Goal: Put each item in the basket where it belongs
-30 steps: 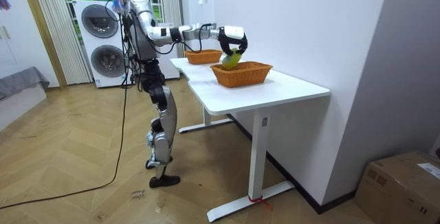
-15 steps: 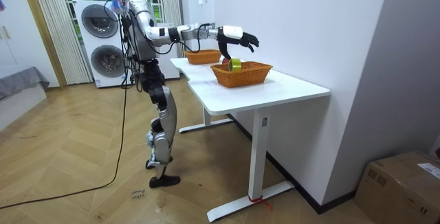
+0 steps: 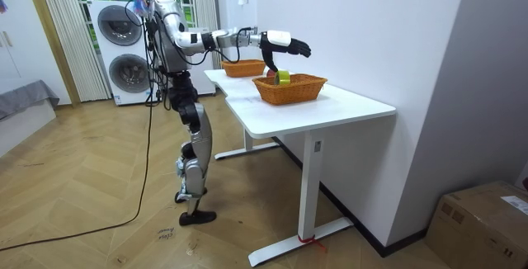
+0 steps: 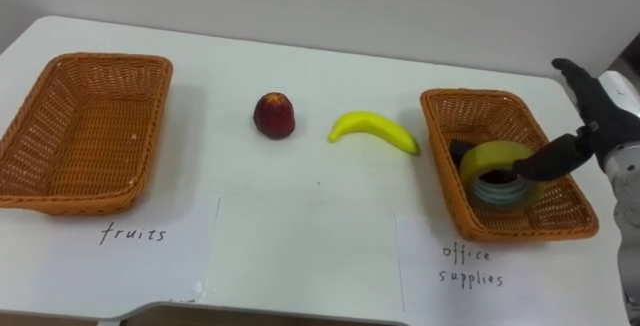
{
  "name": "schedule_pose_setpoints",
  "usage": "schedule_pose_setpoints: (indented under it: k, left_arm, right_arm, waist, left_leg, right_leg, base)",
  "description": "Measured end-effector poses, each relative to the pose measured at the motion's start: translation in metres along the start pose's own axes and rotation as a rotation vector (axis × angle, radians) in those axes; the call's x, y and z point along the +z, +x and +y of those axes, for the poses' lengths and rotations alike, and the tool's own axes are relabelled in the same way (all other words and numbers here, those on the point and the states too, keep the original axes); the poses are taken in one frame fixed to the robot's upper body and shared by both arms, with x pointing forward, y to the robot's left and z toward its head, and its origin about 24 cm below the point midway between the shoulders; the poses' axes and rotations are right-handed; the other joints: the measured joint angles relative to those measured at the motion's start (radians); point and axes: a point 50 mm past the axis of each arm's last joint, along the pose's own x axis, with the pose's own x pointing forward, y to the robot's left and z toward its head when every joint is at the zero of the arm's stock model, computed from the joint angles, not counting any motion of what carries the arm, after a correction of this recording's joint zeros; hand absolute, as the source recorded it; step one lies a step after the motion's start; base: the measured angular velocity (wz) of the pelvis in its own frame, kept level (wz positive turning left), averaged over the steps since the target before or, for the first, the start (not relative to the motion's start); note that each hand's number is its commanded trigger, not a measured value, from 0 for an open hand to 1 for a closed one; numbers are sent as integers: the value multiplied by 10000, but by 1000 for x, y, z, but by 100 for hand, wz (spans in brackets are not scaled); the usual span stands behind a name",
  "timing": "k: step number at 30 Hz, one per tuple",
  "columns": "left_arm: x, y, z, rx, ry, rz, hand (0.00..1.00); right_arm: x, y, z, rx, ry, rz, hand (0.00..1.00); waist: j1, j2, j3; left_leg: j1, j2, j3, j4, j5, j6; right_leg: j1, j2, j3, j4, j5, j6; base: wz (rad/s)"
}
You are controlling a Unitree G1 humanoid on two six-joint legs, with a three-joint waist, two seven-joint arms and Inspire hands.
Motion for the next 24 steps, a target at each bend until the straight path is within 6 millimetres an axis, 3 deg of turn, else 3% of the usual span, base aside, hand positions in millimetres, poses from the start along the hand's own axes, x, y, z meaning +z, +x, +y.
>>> schedule_pose_setpoints:
  k: [15, 24]
  left_arm:
    - [0, 0, 0, -1, -10, -4, 0]
    - [0, 0, -1, -95, -53, -1, 0]
  right_arm:
    - [1, 0, -1, -40, -56, -47, 0]
    - [23, -5, -10, -460, -153, -980, 0]
  waist:
    - [-1, -41, -29]
    - [31, -50, -36]
  left_leg:
    - [14, 0, -2, -12, 0, 0]
    - [27, 9, 9, -80, 0, -1]
  right_leg:
    - [9, 1, 16, -17, 0, -1]
    - [-22, 40, 179, -36, 2, -3]
  base:
    - [0]
    - [-1]
